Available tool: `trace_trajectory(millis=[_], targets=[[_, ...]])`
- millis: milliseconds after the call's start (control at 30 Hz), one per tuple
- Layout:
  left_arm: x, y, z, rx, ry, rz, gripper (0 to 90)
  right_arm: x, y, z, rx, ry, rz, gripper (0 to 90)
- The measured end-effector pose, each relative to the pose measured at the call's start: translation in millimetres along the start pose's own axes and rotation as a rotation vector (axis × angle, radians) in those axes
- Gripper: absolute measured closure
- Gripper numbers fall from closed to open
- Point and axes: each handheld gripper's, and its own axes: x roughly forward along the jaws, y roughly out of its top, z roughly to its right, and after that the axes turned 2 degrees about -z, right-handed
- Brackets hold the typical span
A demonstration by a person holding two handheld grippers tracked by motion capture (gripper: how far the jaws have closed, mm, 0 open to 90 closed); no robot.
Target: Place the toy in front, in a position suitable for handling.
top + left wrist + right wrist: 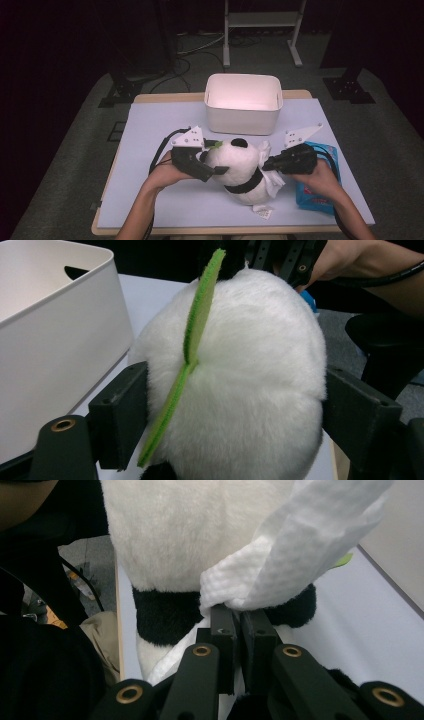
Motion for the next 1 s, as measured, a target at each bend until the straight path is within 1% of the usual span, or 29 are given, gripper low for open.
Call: trace_trajectory(millis=[67, 167, 233, 300, 333, 367, 400, 433, 467, 500, 533, 567, 600, 633, 667, 700, 733, 767, 800, 867, 933, 1000], targets=[[0.0, -0.1, -0.2, -0.002, -0.001, -0.002, 15.7, -0.2, 0.0, -0.1, -0.003, -0.001, -0.005, 84.8], [-2.3, -0.3, -1.7, -0.017, -0.002, -0.018, 12.2, -0.3, -0.4, 0.2, -0.002, 0.001, -0.007, 84.8], [-4.9, -1.9, -3.4, -0.025, 0.01, -0.021, 11.3, -1.1, -1.3, 0.5, -0.005, -0.005, -0.014, 84.8], [-6.4, -4.4, -5.2, -0.033, 0.009, -0.031, 10.5, -2.7, -2.8, 0.7, 0.0, -0.013, -0.018, 84.7], [-5.2, -6.1, -5.3, -0.041, 0.001, -0.042, 10.1, -3.5, -4.0, 1.3, 0.004, -0.017, -0.021, 84.7], [1.2, -10.4, -6.1, -0.051, -0.024, -0.074, 9.7, -4.8, -6.6, 2.4, 0.01, -0.019, -0.016, 84.7], [1.2, -10.4, -6.1, -0.051, -0.024, -0.074, 9.3, -4.8, -6.6, 2.4, 0.01, -0.019, -0.016, 84.7], [5.3, -12.6, -6.9, -0.055, -0.038, -0.088, 9.3, -4.9, -7.8, 2.8, 0.008, -0.017, -0.013, 84.7], [9.4, -14.8, -7.3, -0.064, -0.048, -0.087, 9.2, -5.1, -8.5, 2.4, 0.014, -0.016, -0.015, 84.6], [16.6, -17.7, -7.7, -0.071, -0.07, -0.084, 9.2, -5.2, -9.3, 2.2, 0.013, -0.016, -0.007, 84.6], [16.6, -17.7, -7.7, -0.071, -0.07, -0.084, 9.2, -5.2, -9.3, 2.2, 0.013, -0.016, -0.007, 84.6], [19.0, -18.4, -6.8, -0.069, -0.069, -0.072, 9.2, -5.1, -9.6, 2.5, 0.013, -0.015, -0.004, 84.6], [19.3, -18.5, -6.2, -0.058, -0.07, -0.055, 16.1, -5.4, -10.4, 3.3, 0.014, -0.015, 0.005, 84.7], [18.6, -18.0, -5.4, -0.045, -0.067, -0.043, 16.1, -5.4, -10.4, 3.3, 0.014, -0.015, 0.005, 84.7], [17.3, -17.1, -5.4, -0.041, -0.059, -0.033, 20.5, -5.9, -10.9, 4.1, 0.022, -0.007, 0.013, 84.8], [14.9, -14.5, -5.0, -0.025, -0.044, -0.018, 25.0, -8.0, -12.3, 6.3, 0.036, 0.013, 0.051, 85.1], [14.9, -14.5, -5.0, -0.025, -0.044, -0.018, 26.4, -8.0, -12.3, 6.3, 0.036, 0.013, 0.051, 85.1], [13.8, -12.6, -4.2, -0.015, -0.036, -0.015, 26.4, -8.5, -12.2, 7.0, 0.039, 0.017, 0.061, 85.2], [12.0, -9.8, -3.0, -0.005, -0.019, -0.005, 27.3, -8.6, -11.3, 7.0, 0.039, 0.011, 0.069, 85.2], [8.2, -5.7, -2.6, 0.01, -0.005, -0.004, 28.3, -6.6, -8.6, 7.1, 0.036, -0.001, 0.073, 85.2], [4.1, -3.6, -2.9, 0.016, 0.004, -0.016, 28.5, -2.7, -5.7, 8.1, 0.034, 0.003, 0.074, 85.2], [2.4, -5.8, -4.0, 0.014, 0.007, -0.031, 28.5, -2.1, -5.2, 8.5, 0.037, 0.004, 0.078, 85.2]])
